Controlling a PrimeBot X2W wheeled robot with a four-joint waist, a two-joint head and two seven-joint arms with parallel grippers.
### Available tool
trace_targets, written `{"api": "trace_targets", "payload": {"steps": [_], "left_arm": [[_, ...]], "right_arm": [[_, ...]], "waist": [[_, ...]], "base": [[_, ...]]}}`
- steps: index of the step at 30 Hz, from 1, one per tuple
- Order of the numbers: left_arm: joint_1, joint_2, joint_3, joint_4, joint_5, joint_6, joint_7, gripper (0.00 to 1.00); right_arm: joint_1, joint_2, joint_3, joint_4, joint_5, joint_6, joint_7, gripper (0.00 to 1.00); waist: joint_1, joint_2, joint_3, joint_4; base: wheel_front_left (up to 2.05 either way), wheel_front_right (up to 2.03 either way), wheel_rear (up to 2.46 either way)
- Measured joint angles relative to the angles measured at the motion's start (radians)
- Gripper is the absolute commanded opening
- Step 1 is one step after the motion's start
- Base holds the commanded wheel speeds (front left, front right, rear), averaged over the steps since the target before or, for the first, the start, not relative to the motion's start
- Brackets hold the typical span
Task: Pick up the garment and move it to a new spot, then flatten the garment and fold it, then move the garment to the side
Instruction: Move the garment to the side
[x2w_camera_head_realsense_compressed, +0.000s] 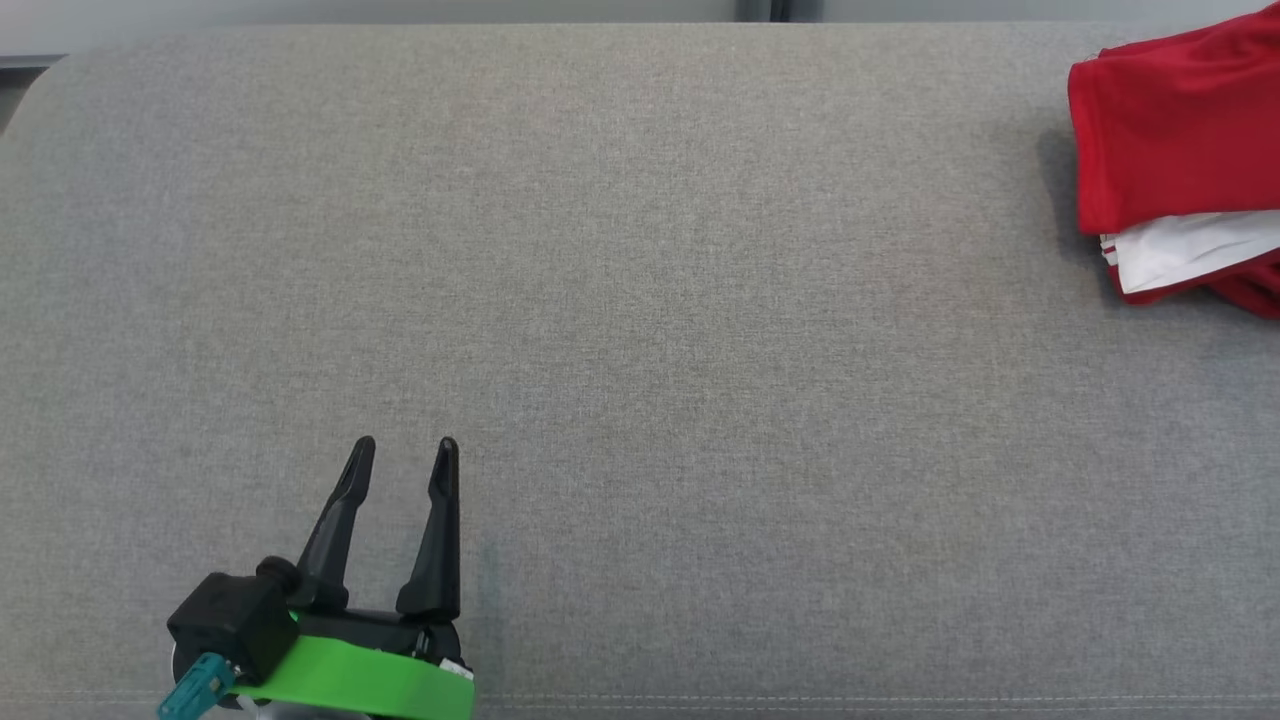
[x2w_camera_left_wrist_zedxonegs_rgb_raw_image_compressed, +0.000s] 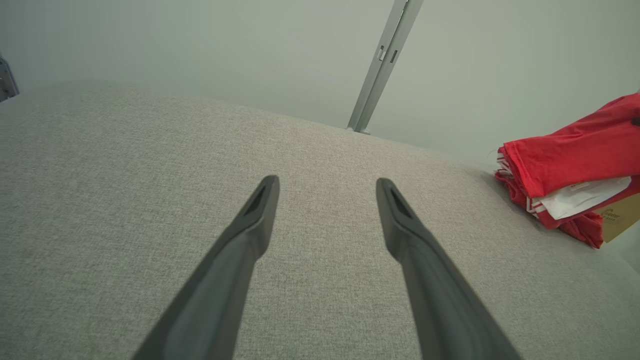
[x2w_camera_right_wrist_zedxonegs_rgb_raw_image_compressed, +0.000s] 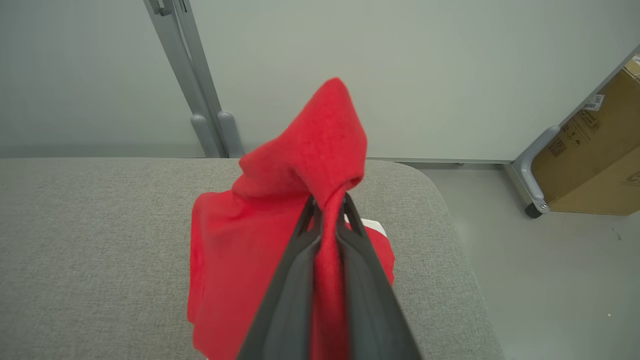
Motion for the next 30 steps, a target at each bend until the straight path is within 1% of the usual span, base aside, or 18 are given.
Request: {"api": "trace_targets", "payload": {"steps": [5,10,12,15,16,18,21,22,23,24,25,26,27,28,29,30], "left_arm": [[-0.011,0.005,-0.022,-0.004,0.010,-0.008,0.018,1.00],[-0.030,0.012,-0.026,-0.010,0.019,-0.008,0.034,1.00],[-0.031,0.014,-0.026,-0.013,0.024,-0.008,0.036,1.00],[-0.035,0.020,-0.027,-0.015,0.025,-0.008,0.043,1.00],[-0.039,0.022,-0.027,-0.016,0.025,-0.008,0.043,1.00],[-0.048,0.025,-0.026,-0.019,0.025,-0.008,0.043,1.00],[-0.051,0.026,-0.025,-0.021,0.026,-0.008,0.044,1.00],[-0.052,0.027,-0.024,-0.021,0.028,-0.008,0.044,1.00],[-0.052,0.027,-0.024,-0.021,0.030,-0.008,0.044,1.00],[-0.053,0.028,-0.024,-0.021,0.032,-0.008,0.049,1.00],[-0.055,0.028,-0.024,-0.020,0.032,-0.008,0.049,1.00],[-0.055,0.029,-0.023,-0.021,0.032,-0.008,0.049,1.00],[-0.055,0.029,-0.023,-0.021,0.032,-0.008,0.050,1.00],[-0.055,0.030,-0.023,-0.020,0.032,-0.008,0.052,1.00],[-0.055,0.031,-0.023,-0.020,0.032,-0.008,0.052,1.00],[-0.055,0.031,-0.022,-0.020,0.032,-0.008,0.052,1.00]], "right_arm": [[-0.006,-0.031,0.016,0.041,-0.048,-0.026,-0.026,0.00],[-0.006,-0.033,0.034,0.066,-0.094,-0.049,-0.077,0.00],[-0.006,-0.036,0.045,0.077,-0.124,-0.069,-0.097,0.00],[-0.005,-0.036,0.068,0.095,-0.156,-0.086,-0.118,0.00],[-0.005,-0.035,0.072,0.102,-0.168,-0.087,-0.129,0.00],[-0.005,-0.033,0.077,0.116,-0.187,-0.102,-0.144,0.00],[-0.004,-0.022,0.077,0.146,-0.190,-0.118,-0.157,0.18],[-0.004,-0.019,0.077,0.155,-0.193,-0.121,-0.162,0.26],[-0.004,-0.017,0.076,0.164,-0.194,-0.121,-0.167,0.38],[-0.004,-0.016,0.075,0.174,-0.194,-0.122,-0.173,0.44],[-0.004,-0.014,0.071,0.182,-0.193,-0.123,-0.176,0.44],[-0.003,-0.012,0.066,0.190,-0.193,-0.126,-0.177,0.50],[-0.003,-0.010,0.063,0.198,-0.193,-0.130,-0.183,0.78],[-0.003,-0.008,0.058,0.206,-0.191,-0.131,-0.186,0.97],[-0.003,-0.005,0.057,0.213,-0.191,-0.131,-0.188,1.00],[-0.003,-0.001,0.053,0.221,-0.189,-0.131,-0.193,1.00]], "waist": [[0.0000,0.0000,0.035,0.012],[0.0000,0.0000,0.072,0.031],[0.0000,0.0000,0.087,0.040],[0.0000,0.0000,0.108,0.051],[0.0000,0.0000,0.115,0.055],[0.0000,0.0000,0.127,0.061],[0.0000,0.0000,0.142,0.069],[0.0000,0.0000,0.146,0.070],[0.0000,0.0000,0.149,0.072],[0.0000,0.0000,0.151,0.072],[0.0000,0.0000,0.152,0.073],[0.0000,0.0000,0.153,0.073],[0.0000,0.0000,0.154,0.072],[0.0000,0.0000,0.154,0.071],[0.0000,0.0000,0.155,0.070],[0.0000,0.0000,0.156,0.069]], "base": [[0.00,0.00,0.00],[0.00,0.00,0.00],[0.00,0.00,0.00],[0.00,0.00,0.00],[0.00,0.00,0.00],[0.00,0.00,0.00],[0.00,0.00,0.00],[0.00,0.00,0.00],[0.00,0.00,0.00],[0.00,0.00,0.00],[0.00,0.00,0.00],[0.00,0.00,0.00],[0.00,0.00,0.00],[0.00,0.00,0.00],[0.00,0.00,0.00],[0.00,0.00,0.00]]}}
